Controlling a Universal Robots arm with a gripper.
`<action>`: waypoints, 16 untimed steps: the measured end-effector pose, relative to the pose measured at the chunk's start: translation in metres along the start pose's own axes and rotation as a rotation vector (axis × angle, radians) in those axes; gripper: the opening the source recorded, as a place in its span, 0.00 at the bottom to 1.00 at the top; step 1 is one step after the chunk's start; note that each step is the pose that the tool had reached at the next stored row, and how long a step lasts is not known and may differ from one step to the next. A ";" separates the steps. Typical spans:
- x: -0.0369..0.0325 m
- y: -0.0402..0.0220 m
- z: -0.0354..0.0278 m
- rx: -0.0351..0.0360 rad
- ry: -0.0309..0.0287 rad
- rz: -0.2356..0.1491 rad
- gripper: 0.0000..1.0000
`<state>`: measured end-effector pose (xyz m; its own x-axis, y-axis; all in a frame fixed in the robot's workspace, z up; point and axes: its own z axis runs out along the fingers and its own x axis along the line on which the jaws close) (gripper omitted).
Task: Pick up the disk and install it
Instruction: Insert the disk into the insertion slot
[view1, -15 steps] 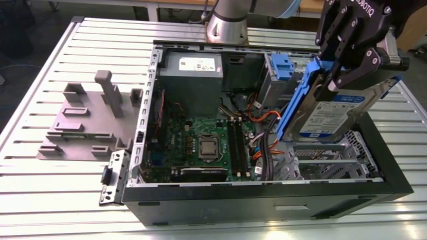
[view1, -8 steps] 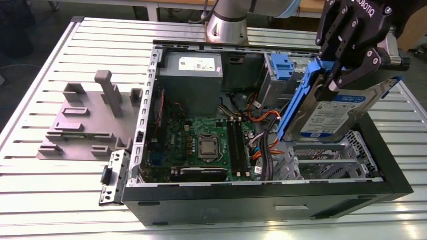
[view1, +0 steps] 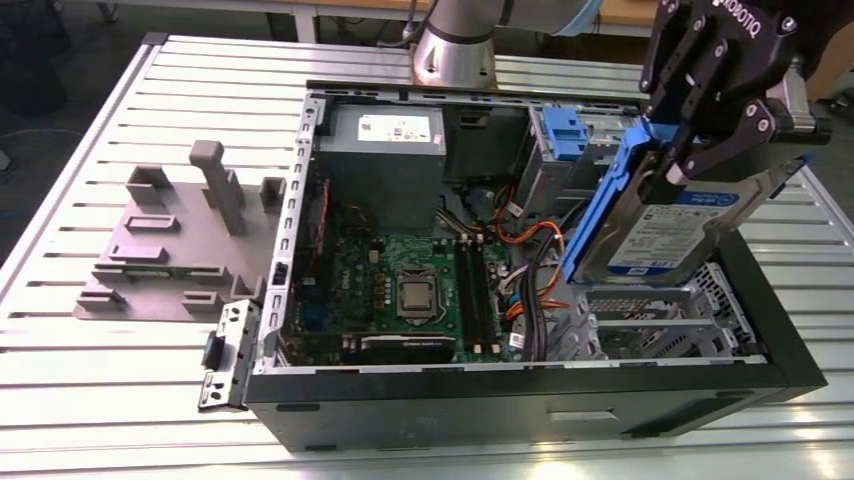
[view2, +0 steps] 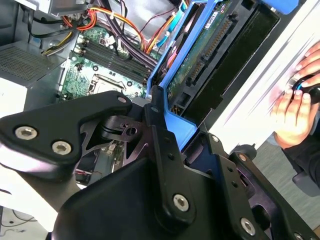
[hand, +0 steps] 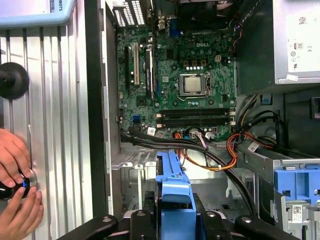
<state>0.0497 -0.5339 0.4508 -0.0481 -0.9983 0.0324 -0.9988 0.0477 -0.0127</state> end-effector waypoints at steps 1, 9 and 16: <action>0.0002 -0.0005 0.0003 0.0000 -0.0001 -0.002 0.36; 0.0008 -0.0060 0.0023 0.0002 -0.0002 -0.005 0.36; 0.0025 -0.0103 0.0059 0.0001 -0.0002 -0.004 0.36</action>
<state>0.0599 -0.5371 0.4451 -0.0445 -0.9985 0.0323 -0.9989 0.0441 -0.0127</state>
